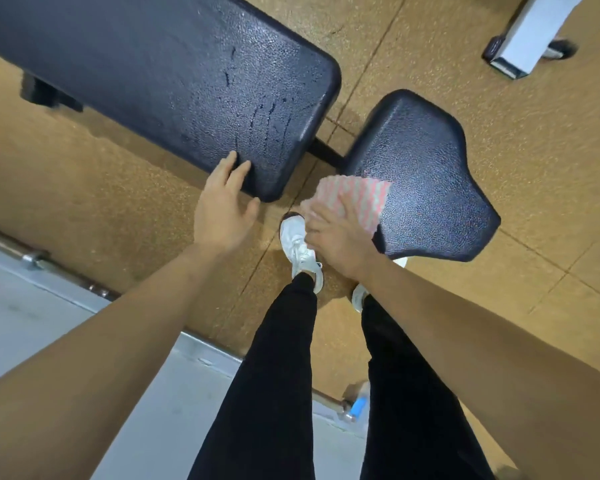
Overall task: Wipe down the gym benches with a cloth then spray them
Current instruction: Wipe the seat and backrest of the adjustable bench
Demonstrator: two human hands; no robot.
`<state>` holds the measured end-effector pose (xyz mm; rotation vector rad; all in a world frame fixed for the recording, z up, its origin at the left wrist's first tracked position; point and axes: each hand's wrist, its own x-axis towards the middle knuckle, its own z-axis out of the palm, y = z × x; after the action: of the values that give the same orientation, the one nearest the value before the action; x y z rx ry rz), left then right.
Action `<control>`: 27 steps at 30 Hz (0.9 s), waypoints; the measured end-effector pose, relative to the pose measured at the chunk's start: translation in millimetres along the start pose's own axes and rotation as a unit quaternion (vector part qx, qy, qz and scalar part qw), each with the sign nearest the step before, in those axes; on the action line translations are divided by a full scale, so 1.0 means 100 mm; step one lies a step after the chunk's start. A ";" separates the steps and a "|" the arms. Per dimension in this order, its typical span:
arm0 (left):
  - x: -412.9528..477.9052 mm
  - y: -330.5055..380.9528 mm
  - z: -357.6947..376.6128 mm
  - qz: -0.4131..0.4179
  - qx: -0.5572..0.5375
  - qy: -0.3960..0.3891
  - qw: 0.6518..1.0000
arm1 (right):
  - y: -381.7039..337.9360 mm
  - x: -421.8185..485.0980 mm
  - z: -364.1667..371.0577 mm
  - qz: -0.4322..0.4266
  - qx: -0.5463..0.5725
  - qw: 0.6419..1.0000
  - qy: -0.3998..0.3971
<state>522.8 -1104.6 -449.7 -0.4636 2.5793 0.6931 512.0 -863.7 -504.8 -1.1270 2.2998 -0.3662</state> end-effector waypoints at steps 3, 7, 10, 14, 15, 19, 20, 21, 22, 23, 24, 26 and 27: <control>-0.01 -0.04 -0.16 -0.002 -0.027 -0.018 0.999 | -0.14 0.12 -0.11 0.087 0.141 0.986 -0.023; -0.10 0.01 -0.28 -0.034 -0.122 -0.066 0.990 | -0.41 0.19 -0.54 0.239 0.471 0.844 0.096; -0.22 0.17 -0.30 -0.093 -0.318 -0.148 0.932 | -0.59 0.25 -0.86 0.289 0.571 0.755 0.146; -0.37 0.41 -0.29 -0.160 -0.454 -0.172 0.860 | -0.69 0.38 -1.12 0.352 0.701 0.605 0.139; -0.39 0.45 -0.29 -0.166 -0.457 -0.152 0.860 | -0.69 0.39 -1.15 0.360 0.713 0.587 0.134; -0.36 0.47 -0.39 -0.186 -0.469 -0.082 0.860 | -0.56 0.37 -1.15 0.349 0.652 0.661 0.127; -0.34 0.47 -0.44 -0.173 -0.473 -0.082 0.860 | -0.51 0.37 -1.17 0.337 0.646 0.677 0.106; -0.31 0.47 -0.50 -0.156 -0.467 -0.083 0.867 | -0.46 0.38 -1.18 0.320 0.651 0.684 0.071; -0.28 0.45 -0.55 -0.134 -0.458 -0.088 0.874 | -0.42 0.40 -1.21 0.296 0.667 0.684 0.024; -0.25 0.43 -0.59 -0.116 -0.448 -0.092 0.882 | -0.40 0.43 -1.25 0.271 0.681 0.680 -0.023; -0.21 0.39 -0.62 -0.105 -0.439 -0.094 0.888 | -0.39 0.46 -1.28 0.251 0.684 0.683 -0.059; -0.11 0.29 -0.66 -0.097 -0.416 -0.088 0.900 | -0.40 0.56 -1.28 0.247 0.652 0.714 -0.070; -0.05 0.23 -0.67 -0.098 -0.402 -0.083 0.907 | -0.40 0.61 -1.25 0.265 0.638 0.722 -0.047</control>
<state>496.5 -1120.5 -385.7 -0.8478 1.9499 1.6324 434.2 -936.3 -406.2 0.2200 1.4931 -1.3095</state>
